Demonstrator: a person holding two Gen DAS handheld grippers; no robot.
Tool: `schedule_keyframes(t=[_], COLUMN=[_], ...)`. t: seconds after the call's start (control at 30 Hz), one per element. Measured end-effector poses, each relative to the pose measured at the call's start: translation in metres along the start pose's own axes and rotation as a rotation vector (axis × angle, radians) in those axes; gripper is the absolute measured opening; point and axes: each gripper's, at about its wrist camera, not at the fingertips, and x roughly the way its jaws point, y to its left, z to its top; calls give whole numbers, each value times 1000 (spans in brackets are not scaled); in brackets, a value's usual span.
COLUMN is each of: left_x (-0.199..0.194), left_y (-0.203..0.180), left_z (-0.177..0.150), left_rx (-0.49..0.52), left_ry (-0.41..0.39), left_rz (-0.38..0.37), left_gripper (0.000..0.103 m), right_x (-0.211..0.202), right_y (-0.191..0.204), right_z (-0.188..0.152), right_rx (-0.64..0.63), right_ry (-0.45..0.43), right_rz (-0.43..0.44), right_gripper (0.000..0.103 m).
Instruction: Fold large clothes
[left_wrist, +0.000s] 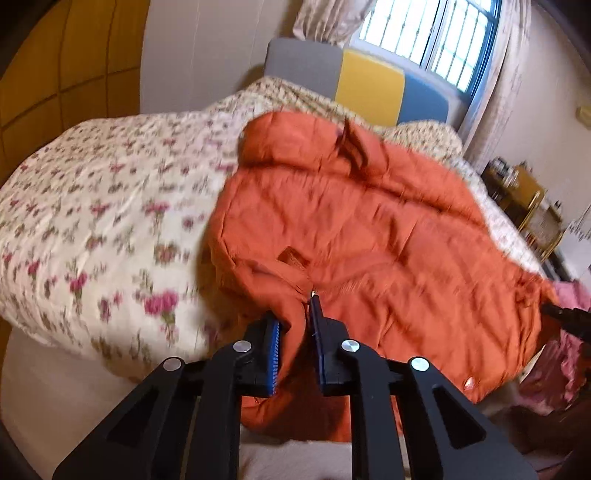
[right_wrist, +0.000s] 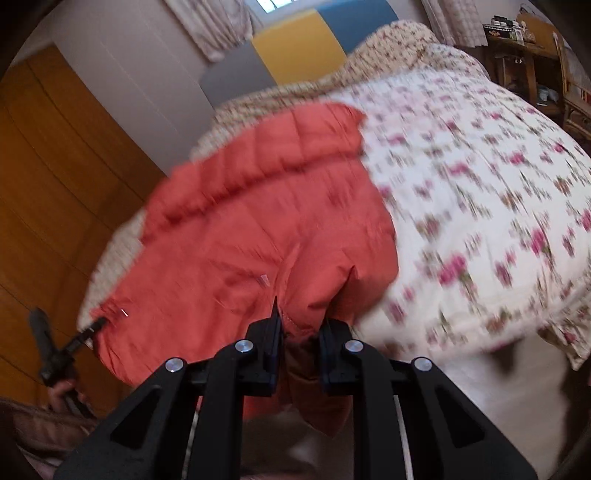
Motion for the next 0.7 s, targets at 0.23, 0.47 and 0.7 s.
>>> schedule_keyframes(t=[0.23,0.47,0.7], left_x=[2,41,94], left_y=[-9,-12,12], left_z=[59,110,151], left_rx=[-8,34,-13], left_ry=[-87,-104,-82], left_rz=[-64,-41,13], left_gripper=[15,15,15], right_x=[13,51,112], right_y=[18,19,10], right_z=[66,121,167], right_rx=[8,19,58], right_ry=[-105,-130,-106], right_rz=[58,32,6], right_gripper=[15,15,14])
